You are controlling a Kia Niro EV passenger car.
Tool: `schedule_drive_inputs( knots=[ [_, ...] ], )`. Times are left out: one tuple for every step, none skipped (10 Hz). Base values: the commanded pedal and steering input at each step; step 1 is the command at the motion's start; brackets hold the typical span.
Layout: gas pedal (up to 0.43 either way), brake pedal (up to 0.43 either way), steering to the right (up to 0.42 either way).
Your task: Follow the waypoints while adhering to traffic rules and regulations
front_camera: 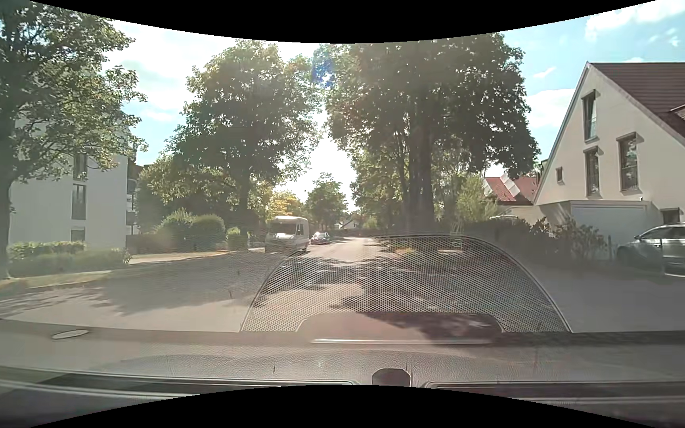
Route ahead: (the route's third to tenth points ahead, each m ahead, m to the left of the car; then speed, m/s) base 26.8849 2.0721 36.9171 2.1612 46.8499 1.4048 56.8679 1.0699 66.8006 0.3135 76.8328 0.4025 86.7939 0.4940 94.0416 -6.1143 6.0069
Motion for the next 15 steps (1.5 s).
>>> schedule_drive_inputs(
  knots=[
    [0.157,0.006,0.010],
    [0.157,0.006,0.010],
    [0.157,0.006,0.010],
    [0.157,0.006,0.010],
    [0.157,0.006,0.010],
    [0.157,0.006,0.010],
    [0.157,0.006,0.010],
    [0.157,0.006,0.010],
    [0.157,0.006,0.010],
    [0.157,0.006,0.010],
    [0.157,0.006,0.009],
    [0.157,0.006,0.009],
    [0.157,0.006,0.007],
    [0.157,0.006,0.005],
    [0.157,0.006,0.004]
  ],
)
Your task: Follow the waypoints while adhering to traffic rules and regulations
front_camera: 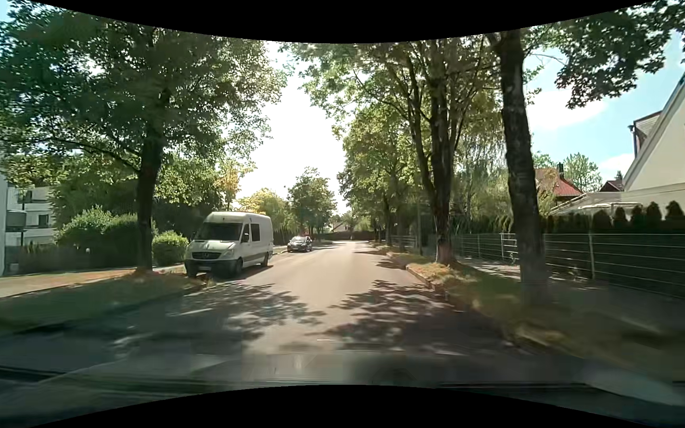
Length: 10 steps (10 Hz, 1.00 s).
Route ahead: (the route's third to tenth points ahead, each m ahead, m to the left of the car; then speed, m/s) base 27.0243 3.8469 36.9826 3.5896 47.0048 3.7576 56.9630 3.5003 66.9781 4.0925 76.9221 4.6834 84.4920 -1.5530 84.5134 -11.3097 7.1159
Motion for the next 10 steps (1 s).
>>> schedule_drive_inputs(
  knots=[
    [0.157,0.006,0.004],
    [0.150,0.006,0.004],
    [0.150,0.006,0.001],
    [0.150,0.006,-0.004],
    [0.150,0.006,-0.007],
    [0.150,0.006,-0.007],
    [0.138,0.006,-0.007],
    [0.130,0.006,-0.007],
    [0.130,0.006,-0.007],
    [0.130,0.006,-0.007]
  ],
)
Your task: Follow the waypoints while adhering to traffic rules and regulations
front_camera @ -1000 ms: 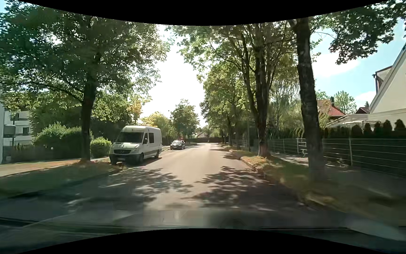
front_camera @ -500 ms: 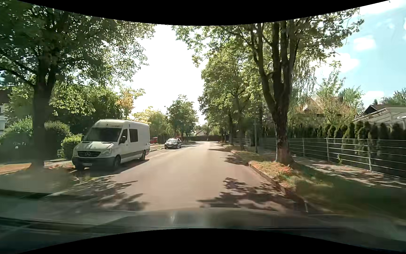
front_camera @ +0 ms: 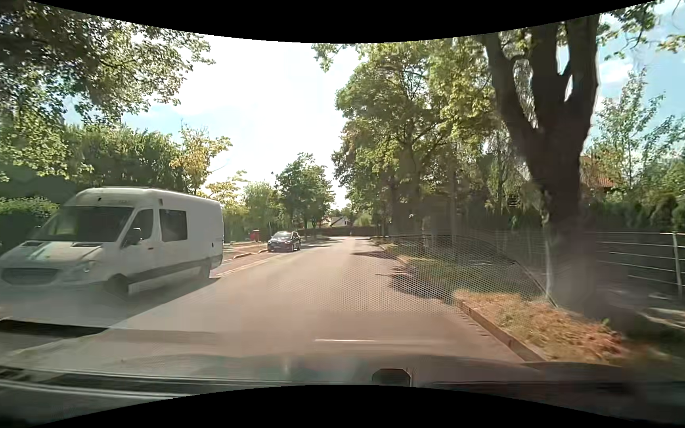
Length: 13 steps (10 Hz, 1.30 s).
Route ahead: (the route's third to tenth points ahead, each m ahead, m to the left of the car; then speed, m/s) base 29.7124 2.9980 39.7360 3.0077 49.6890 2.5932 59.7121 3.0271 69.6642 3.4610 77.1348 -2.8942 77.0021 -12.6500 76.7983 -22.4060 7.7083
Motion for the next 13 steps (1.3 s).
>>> schedule_drive_inputs(
  knots=[
    [0.130,0.006,-0.007],
    [0.118,0.006,-0.007],
    [0.118,0.006,-0.007],
    [0.118,0.006,-0.007],
    [0.118,0.006,-0.006],
    [0.118,0.006,-0.006],
    [0.118,0.006,-0.006],
    [0.118,0.006,-0.006],
    [0.110,0.006,-0.006],
    [0.110,0.006,-0.006],
    [0.098,0.006,-0.006],
    [0.098,0.006,-0.006],
    [0.087,0.006,-0.006]
  ],
)
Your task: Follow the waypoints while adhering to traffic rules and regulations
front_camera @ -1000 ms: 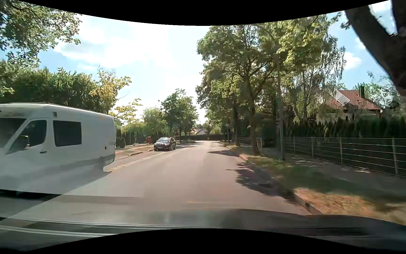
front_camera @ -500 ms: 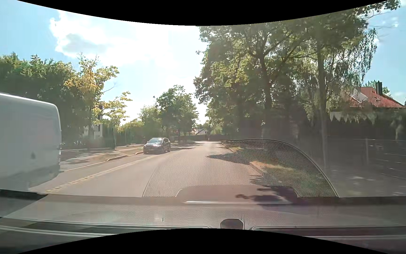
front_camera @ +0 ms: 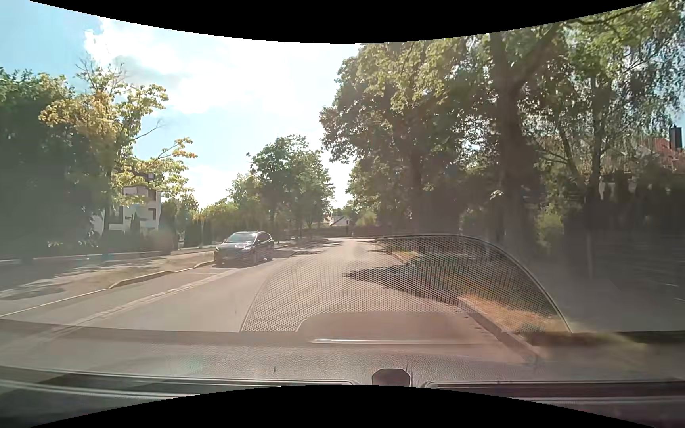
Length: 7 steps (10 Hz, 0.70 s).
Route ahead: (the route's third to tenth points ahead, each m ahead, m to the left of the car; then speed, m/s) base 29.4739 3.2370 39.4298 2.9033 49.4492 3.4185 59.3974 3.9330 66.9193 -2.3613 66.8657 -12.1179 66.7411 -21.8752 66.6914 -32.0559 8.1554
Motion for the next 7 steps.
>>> schedule_drive_inputs(
  knots=[
    [0.087,0.006,-0.006],
    [0.087,0.006,-0.005],
    [0.079,0.006,-0.006],
    [0.079,0.006,-0.005],
    [0.079,0.006,-0.005],
    [0.079,0.006,-0.005],
    [0.079,0.006,-0.004]
  ],
)
